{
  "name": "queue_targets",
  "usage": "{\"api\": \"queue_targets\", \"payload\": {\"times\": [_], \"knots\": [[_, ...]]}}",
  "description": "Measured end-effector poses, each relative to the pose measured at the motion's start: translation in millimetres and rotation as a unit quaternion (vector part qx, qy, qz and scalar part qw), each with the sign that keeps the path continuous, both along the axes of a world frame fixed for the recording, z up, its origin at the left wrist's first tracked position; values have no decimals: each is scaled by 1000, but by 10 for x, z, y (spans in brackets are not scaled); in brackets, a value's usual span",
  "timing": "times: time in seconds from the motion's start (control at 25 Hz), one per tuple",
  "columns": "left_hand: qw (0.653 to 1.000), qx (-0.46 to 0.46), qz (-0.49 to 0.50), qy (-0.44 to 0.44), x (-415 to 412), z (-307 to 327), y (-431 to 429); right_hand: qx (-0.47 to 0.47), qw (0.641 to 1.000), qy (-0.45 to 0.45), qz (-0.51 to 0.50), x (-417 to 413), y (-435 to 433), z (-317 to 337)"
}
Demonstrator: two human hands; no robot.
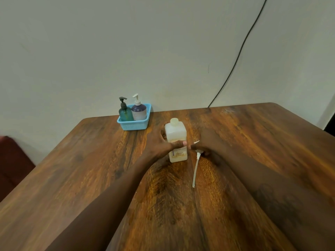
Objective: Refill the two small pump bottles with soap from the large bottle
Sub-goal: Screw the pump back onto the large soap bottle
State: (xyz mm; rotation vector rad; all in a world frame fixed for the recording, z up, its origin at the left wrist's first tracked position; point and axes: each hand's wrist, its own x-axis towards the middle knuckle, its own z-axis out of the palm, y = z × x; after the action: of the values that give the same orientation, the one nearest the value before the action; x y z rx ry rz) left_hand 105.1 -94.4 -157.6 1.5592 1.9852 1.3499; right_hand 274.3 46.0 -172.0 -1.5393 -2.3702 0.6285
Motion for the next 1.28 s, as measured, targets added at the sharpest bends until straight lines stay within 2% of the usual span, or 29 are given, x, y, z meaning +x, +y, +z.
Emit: {"api": "queue_targets", "payload": {"times": [0.12,0.2,0.32,0.48,0.6,0.76,0.84,1.16,1.28], "knots": [[1000,3,9,-3,-6,22,-70,28,998,54,-11,-18,-8,30],[1000,17,11,17,-44,62,-124,48,988,146,-15,-18,1,169],[999,1,17,43,-107,127,-204,30,949,314,-22,56,-39,492],[997,-20,22,65,-145,173,-330,4,892,449,-45,123,-116,829],[997,-41,18,66,-176,218,-389,45,872,480,-82,143,-148,995],[994,-72,-8,83,-197,274,-426,45,811,575,-103,149,-211,1196],[995,-66,-20,73,-171,286,-449,54,793,596,-112,127,-235,1249],[995,-55,-30,74,-170,274,-483,62,754,641,-128,142,-240,1355],[996,-47,-36,71,-140,275,-475,68,771,624,-112,136,-257,1333]]}}
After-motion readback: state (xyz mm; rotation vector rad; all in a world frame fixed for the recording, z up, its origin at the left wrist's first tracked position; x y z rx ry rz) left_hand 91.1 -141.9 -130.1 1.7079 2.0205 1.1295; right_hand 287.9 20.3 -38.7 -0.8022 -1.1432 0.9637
